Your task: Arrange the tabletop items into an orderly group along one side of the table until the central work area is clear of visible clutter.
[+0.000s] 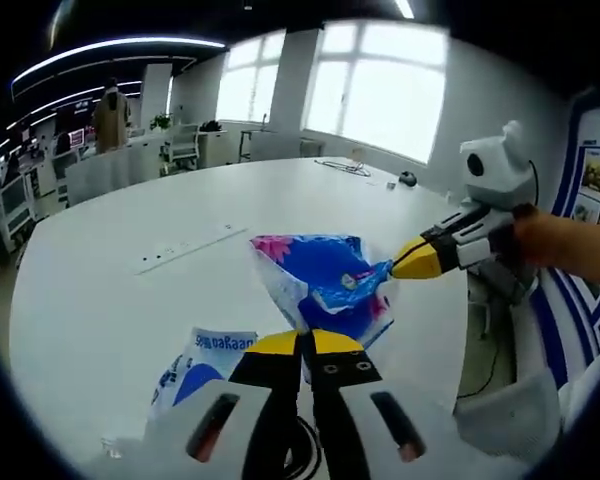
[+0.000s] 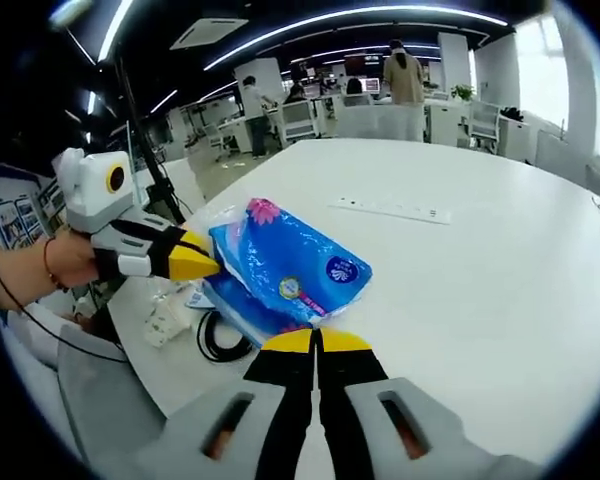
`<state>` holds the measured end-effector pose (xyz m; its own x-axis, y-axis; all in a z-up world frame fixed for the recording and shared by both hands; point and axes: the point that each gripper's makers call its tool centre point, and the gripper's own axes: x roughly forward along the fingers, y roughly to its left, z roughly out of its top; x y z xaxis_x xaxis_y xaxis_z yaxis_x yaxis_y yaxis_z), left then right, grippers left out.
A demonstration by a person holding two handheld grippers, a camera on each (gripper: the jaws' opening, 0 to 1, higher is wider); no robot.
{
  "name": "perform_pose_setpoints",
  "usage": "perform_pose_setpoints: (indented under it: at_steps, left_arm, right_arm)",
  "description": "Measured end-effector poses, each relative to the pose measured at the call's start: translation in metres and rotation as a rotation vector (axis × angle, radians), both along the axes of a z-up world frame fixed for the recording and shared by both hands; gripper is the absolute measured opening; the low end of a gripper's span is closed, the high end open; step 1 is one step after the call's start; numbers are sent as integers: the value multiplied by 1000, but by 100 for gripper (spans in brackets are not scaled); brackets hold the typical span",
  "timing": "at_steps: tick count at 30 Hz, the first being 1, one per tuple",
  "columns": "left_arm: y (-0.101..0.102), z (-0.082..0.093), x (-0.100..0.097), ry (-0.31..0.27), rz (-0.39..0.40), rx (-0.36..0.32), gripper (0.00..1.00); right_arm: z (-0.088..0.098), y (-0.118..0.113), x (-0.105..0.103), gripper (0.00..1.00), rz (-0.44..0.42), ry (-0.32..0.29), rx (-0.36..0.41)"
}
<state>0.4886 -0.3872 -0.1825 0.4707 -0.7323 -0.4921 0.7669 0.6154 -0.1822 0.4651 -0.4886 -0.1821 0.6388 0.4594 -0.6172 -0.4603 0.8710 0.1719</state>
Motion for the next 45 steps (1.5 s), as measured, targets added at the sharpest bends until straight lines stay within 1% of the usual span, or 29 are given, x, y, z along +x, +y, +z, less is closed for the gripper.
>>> perform_pose_setpoints:
  at_steps: [8,16,20,30,35,38,45]
  left_arm:
    - [-20,0,4,7,-3,-15,0]
    - [-42,-5,10,15,-8,-22,0]
    - [-48,-9,15,29,3,-28,0]
    - [-73,-28,26,80,32,-33,0]
    - [-82,-35,30,94,50,-28,0]
    - [-85,-41,32,105,62,-21,0]
    - [-89,-62,36,156,102,-1,0]
  right_arm:
    - [1,-22,3,0,-19,0,-7]
    - [-2,-39,10,0,-24,1,-29]
    - [-4,-46,13,0,-24,5,-33]
    - [-18,-70,27,0,-25,28,-56]
    - [-25,-79,34,0,-26,40,-63]
    - [-30,-82,38,0,-24,45,-66]
    - [-44,-86,49,0,-23,67,-64]
